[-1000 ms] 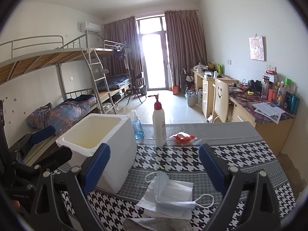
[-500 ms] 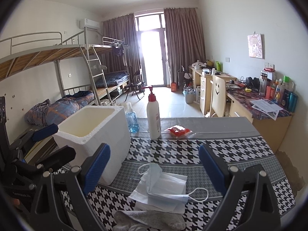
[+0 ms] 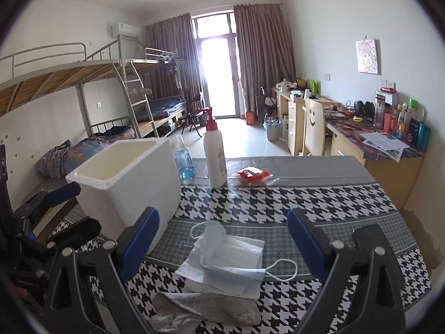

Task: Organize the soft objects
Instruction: 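Move both tools down toward the blue masks and grey cloth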

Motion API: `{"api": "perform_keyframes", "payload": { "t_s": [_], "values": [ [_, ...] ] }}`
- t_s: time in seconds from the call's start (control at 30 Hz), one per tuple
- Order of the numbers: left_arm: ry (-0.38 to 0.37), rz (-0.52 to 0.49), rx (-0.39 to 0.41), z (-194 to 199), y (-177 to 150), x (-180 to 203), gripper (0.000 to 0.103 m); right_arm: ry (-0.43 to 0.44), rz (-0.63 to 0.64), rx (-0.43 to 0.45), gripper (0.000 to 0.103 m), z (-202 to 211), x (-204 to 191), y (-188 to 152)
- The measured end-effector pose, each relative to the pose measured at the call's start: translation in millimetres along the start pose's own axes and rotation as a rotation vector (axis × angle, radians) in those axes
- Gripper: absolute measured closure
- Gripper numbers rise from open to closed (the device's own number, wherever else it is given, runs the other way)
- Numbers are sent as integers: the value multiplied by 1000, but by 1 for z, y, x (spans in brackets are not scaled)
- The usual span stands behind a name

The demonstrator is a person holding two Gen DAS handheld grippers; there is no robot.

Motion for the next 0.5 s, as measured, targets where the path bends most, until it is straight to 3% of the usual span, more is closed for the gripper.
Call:
{"api": "perform_keyframes", "payload": {
  "t_s": [0.5],
  "values": [
    [-32, -37, -44, -11, -19, 9, 1, -7, -18, -55, 8, -18, 12, -13]
  ]
}}
Point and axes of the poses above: each gripper's, at about its wrist camera, not at the fingertips, and z roughly against the way its jaws point, x to its right, y to its top, the point moved 3 cm from there along -z, roughly the way its jaws point, and after that the axes turned 13 degrees about -x, right-handed, at the moved point
